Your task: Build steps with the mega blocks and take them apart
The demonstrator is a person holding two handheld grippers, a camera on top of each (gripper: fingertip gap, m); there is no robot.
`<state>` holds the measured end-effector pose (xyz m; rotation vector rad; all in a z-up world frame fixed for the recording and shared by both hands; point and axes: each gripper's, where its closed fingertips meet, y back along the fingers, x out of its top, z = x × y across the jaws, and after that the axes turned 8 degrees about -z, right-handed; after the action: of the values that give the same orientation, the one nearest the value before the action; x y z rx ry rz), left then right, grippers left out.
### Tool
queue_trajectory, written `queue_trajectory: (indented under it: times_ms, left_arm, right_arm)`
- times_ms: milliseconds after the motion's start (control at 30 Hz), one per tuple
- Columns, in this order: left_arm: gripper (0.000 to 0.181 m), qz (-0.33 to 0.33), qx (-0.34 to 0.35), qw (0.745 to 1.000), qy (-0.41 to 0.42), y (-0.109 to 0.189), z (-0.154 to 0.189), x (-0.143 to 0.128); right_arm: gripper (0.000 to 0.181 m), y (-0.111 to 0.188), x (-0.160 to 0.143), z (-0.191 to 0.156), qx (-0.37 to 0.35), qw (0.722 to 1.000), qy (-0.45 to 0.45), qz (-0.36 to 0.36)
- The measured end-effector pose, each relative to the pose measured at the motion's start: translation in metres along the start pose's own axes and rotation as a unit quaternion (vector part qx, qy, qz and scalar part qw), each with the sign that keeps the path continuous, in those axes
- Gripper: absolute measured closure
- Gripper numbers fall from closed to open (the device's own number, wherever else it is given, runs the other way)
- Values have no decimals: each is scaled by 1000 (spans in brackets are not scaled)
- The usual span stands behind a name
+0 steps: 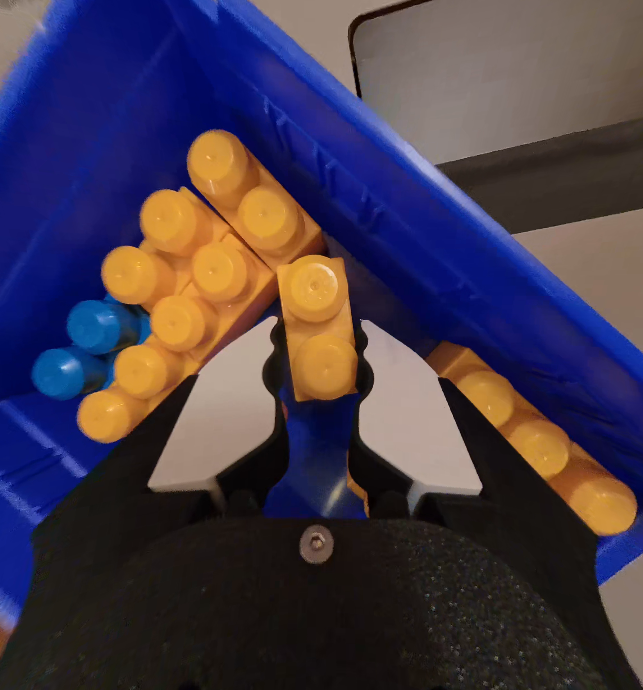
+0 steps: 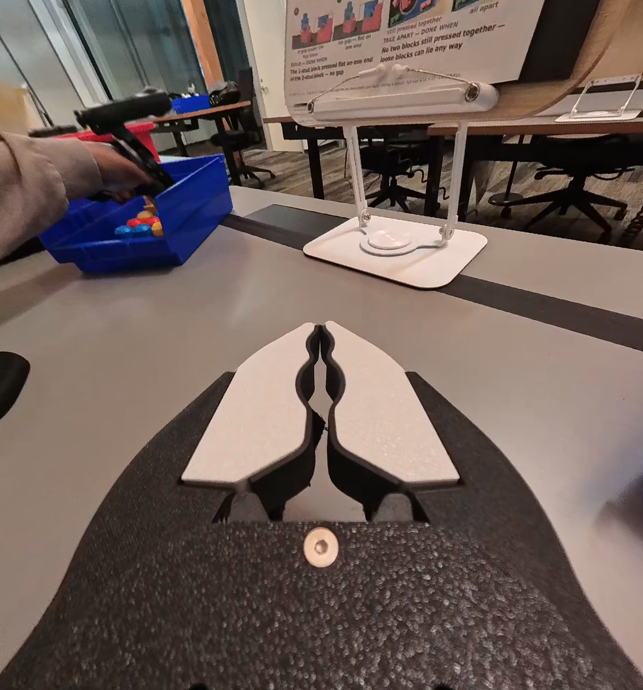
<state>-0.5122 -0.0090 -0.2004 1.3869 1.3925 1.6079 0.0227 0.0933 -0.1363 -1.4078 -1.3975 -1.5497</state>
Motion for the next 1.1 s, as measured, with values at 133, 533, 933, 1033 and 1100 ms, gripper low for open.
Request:
queue_trajectory:
  times_ms: [133,533,933,1033,1100]
  left_arm:
    - [145,57,36,996,-58,52,-1,13]
    - [146,185,-164,895,-373,185,234,-46]
    - [146,94,-315,765,-554,111,454,-160]
    - [146,80,-326,745,-577,105,469,-172]
    - [146,82,-323,737,-589,101,475,-176]
  right_arm:
    - [181,2,4,-2,-1,1000,14,6]
    - [169,-11,-1,-47,54,994,98,-15]
    - [124,-14,-63,-114,186,935,258,-154]
    - [124,-9,-79,-115,207,923,267,-186]
    - [134,-8,-84,-115,213,918,273,-192]
